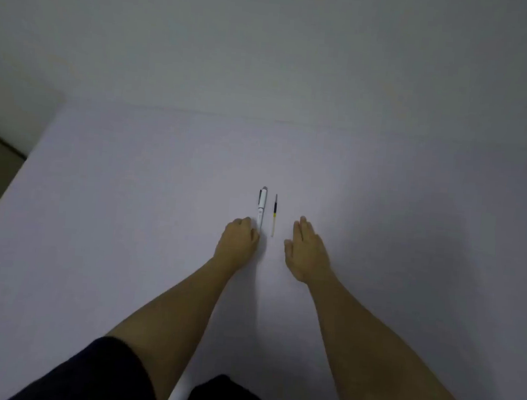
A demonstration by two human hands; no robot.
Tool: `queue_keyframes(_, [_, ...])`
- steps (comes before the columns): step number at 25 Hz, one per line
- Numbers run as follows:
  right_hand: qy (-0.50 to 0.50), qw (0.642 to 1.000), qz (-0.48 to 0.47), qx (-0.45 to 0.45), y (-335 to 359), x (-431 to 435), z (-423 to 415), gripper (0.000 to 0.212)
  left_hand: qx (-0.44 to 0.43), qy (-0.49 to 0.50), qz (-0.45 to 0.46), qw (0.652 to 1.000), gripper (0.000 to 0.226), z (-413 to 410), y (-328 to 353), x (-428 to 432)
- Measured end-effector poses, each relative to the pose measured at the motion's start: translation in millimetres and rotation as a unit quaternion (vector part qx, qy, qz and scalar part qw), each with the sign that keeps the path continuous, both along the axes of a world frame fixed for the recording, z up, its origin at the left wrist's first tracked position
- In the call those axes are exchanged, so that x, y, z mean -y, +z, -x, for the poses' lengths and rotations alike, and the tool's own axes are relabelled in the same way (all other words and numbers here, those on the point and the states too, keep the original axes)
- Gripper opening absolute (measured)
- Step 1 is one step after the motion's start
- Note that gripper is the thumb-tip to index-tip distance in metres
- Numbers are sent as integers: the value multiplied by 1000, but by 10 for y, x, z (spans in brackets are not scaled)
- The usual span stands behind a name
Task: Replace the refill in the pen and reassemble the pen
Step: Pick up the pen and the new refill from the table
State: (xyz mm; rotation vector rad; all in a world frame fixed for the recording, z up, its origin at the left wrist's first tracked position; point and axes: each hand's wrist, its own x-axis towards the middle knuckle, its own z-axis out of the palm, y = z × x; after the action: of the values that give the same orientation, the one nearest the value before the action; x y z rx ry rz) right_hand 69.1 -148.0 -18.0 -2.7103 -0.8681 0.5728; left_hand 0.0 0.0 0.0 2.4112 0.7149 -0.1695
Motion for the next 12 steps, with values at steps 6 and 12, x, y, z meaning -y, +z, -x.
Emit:
queue_keyframes(6, [-14,1000,-7,12,-296,-1,12,69,23,62,-35,997,31,-380,-161,0])
queue_keyframes(12, [-37,997,-20,69,-408,-5,38,60,11,89,-56,994,28,-575,-204,-1])
